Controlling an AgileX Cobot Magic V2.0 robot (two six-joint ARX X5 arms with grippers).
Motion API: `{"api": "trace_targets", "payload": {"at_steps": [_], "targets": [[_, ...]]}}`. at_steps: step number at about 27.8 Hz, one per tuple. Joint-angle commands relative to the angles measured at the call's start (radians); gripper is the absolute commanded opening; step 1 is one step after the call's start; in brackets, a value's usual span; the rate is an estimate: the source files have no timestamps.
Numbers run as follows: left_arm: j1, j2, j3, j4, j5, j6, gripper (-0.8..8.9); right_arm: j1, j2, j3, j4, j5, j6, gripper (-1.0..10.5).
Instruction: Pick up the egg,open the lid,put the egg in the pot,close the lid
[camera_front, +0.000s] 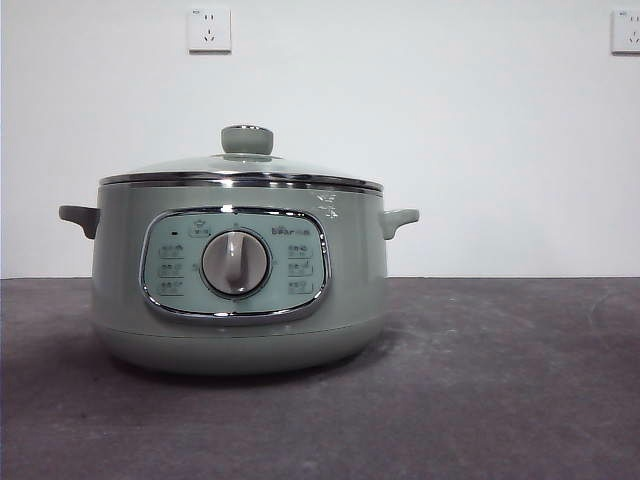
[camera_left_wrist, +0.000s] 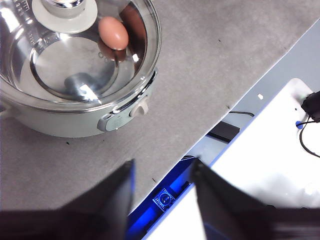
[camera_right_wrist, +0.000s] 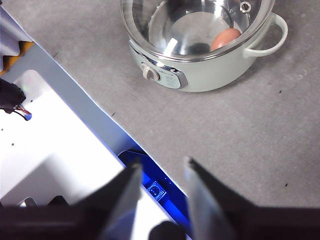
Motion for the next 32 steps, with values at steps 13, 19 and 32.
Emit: {"api": "trace_targets", "payload": {"at_steps": [13, 19, 32], "targets": [[-0.002, 0.004, 0.006, 0.037, -0.003, 0.001, -0.03, 0.002, -0.014, 0.0, -0.011, 0.002, 0.015, 0.0], [-0.002, 0.004, 0.006, 0.037, -0.003, 0.001, -0.03, 0.002, -0.014, 0.0, -0.011, 0.002, 0.015, 0.0], [0.198, -0.209, -0.121, 0.564, -0.153, 0.163, -0.03, 0.001, -0.014, 0.0, -0.011, 0.002, 0.015, 0.0]]}}
